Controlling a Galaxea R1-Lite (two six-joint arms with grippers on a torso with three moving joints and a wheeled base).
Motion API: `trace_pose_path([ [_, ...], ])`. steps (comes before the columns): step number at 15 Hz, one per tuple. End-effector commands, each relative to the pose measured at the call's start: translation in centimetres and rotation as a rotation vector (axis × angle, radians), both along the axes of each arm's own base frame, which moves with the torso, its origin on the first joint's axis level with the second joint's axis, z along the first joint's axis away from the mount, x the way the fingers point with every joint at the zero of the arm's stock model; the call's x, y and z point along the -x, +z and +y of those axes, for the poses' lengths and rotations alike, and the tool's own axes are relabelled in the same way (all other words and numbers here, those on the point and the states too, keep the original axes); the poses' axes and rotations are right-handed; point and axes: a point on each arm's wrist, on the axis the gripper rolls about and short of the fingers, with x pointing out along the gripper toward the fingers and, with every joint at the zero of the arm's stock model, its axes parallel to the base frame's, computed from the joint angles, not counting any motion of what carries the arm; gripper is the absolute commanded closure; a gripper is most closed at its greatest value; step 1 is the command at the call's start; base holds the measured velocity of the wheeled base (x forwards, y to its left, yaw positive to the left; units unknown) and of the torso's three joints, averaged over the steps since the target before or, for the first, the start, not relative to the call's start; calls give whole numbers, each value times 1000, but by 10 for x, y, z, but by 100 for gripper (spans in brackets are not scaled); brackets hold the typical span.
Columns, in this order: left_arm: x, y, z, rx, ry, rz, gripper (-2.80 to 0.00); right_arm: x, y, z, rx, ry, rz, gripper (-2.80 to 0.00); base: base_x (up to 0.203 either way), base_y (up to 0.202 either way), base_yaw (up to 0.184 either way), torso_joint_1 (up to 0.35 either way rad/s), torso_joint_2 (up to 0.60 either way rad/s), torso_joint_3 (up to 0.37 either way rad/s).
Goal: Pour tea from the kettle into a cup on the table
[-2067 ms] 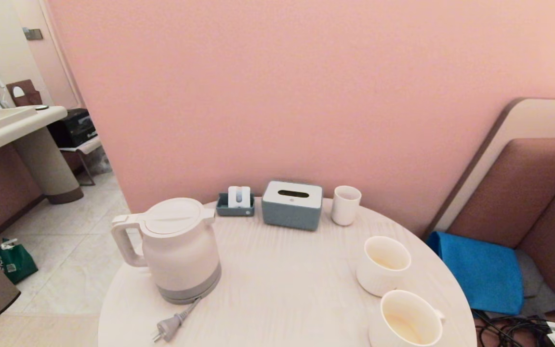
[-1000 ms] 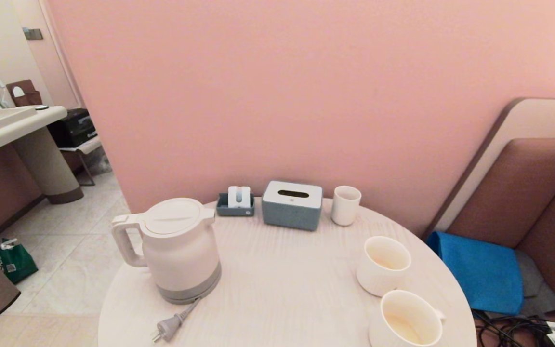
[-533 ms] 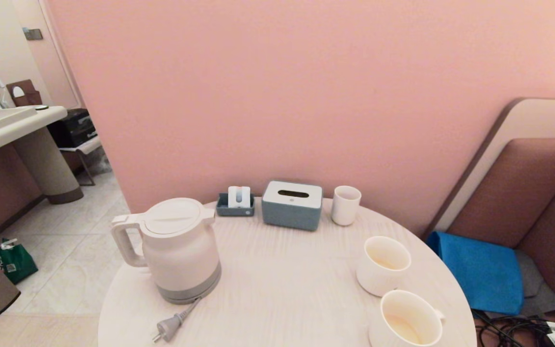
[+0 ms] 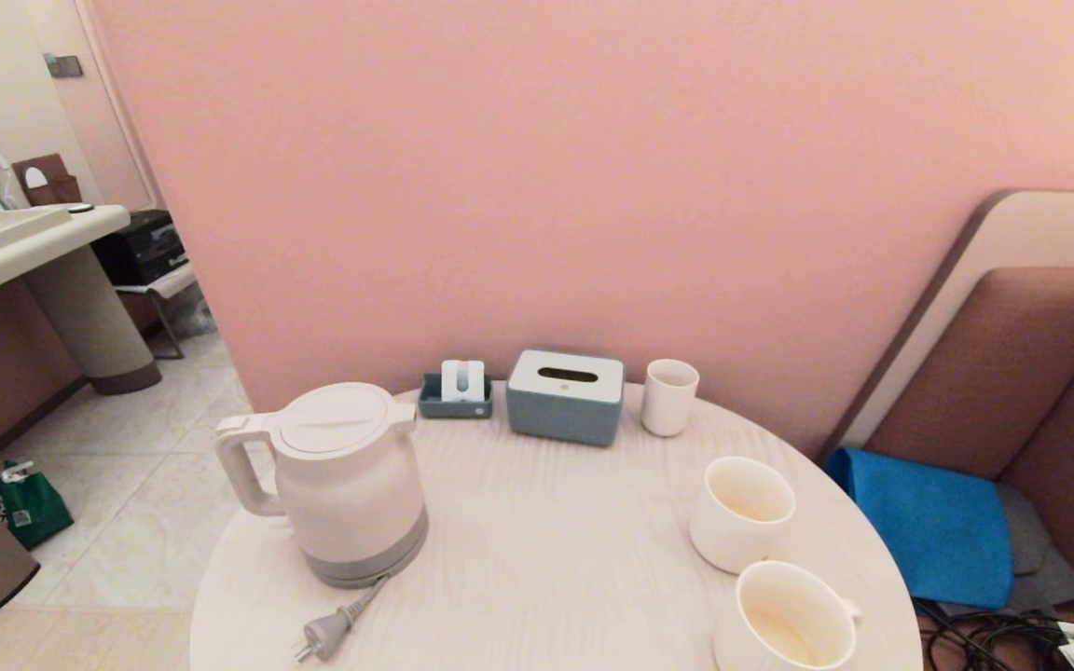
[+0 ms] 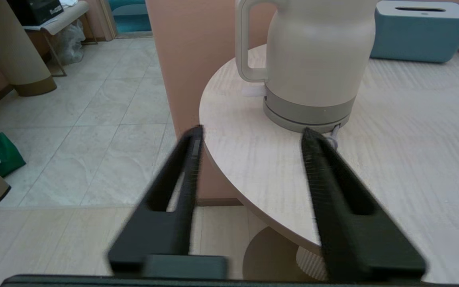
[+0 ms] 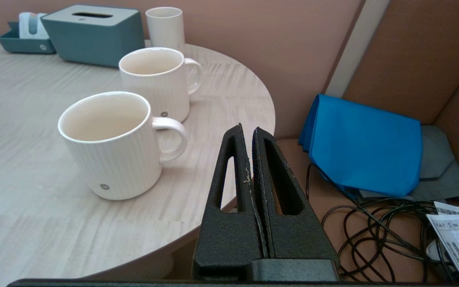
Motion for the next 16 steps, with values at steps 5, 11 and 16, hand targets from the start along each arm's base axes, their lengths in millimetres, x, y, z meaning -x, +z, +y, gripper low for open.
trace_pose_path([
  [5,0,0,0,7,0,-2,0,0,0,0,0,0,0,0,0,0,0,0,0,0],
  [11,0,0,0,10,0,-2,0,0,0,0,-4,-1,0,0,0,0,0,0,0,0],
  [16,0,0,0,10,0,-2,0,0,0,0,-7,-3,0,0,0,0,0,0,0,0],
])
